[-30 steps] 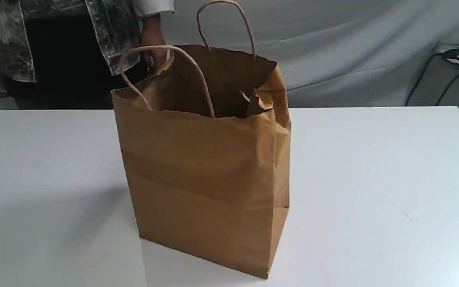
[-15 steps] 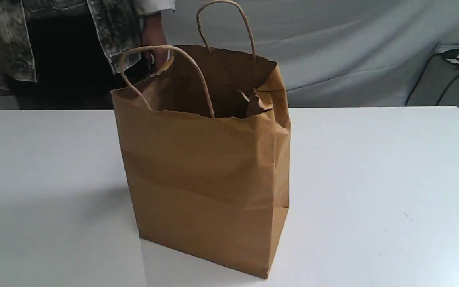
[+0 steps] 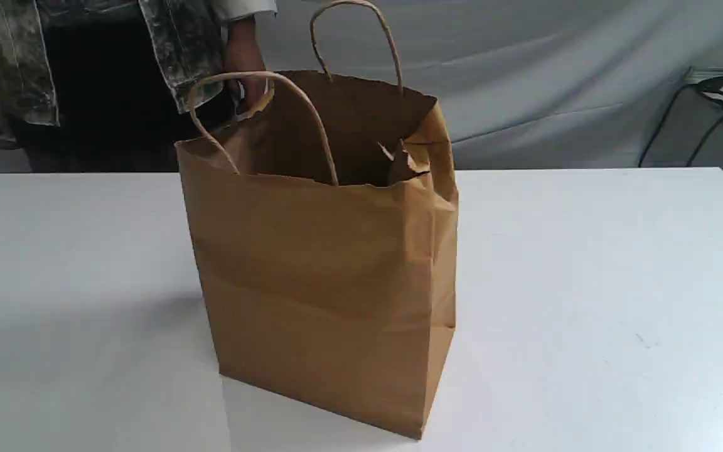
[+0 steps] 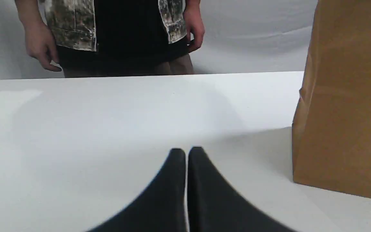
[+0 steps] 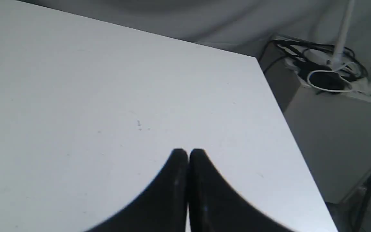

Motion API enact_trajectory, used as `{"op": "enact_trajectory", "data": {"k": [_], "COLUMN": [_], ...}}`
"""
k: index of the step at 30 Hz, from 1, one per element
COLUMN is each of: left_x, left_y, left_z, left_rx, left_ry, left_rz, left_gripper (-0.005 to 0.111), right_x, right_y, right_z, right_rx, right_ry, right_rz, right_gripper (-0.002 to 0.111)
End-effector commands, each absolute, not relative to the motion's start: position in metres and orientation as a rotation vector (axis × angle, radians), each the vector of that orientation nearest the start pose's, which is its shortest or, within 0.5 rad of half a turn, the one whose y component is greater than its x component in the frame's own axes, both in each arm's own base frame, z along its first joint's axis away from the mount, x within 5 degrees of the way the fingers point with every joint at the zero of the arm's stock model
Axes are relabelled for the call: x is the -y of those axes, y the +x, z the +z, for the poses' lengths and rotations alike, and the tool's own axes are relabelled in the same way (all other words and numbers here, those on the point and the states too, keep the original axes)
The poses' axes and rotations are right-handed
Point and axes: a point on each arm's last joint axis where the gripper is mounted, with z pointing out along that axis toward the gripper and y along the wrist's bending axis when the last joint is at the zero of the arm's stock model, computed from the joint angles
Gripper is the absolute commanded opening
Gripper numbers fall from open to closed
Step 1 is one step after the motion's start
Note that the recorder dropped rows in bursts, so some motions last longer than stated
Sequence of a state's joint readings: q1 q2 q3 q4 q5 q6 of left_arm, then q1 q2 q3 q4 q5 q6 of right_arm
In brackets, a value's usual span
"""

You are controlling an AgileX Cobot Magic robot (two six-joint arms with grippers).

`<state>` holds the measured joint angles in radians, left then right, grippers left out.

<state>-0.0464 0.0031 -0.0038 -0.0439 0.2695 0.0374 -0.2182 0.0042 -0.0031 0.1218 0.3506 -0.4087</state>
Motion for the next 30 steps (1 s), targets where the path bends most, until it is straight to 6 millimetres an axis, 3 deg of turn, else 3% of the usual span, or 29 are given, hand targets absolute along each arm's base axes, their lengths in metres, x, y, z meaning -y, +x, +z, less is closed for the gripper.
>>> {"op": "enact_trajectory", "data": {"k": [1,11,30], "left_x": [0.004,0.004,0.004], "left_y": [0.0549,0.0549,0.0549], "left_z": [0.1892,0.1892,0.1892], "left_rx": [-1.749,-1.749,-1.749], "left_ry": [0.041,0.041,0.041], "left_rz": [-0.059,-0.059,-0.059], "left_gripper": [0.0,0.0,0.0], "right_x": [0.0088,0.0074,0.0067], "right_y": [0.0528,0.053,0.0531], "right_z": [0.1824,0.1825,0.1825], "right_rx": [-1.835,-1.828,-1.827], "right_ry": [-0.122,-0.213,-0.193], "right_rz": [-0.356,-0.371,-0.345], "right_gripper": [0.0,0.0,0.0]}}
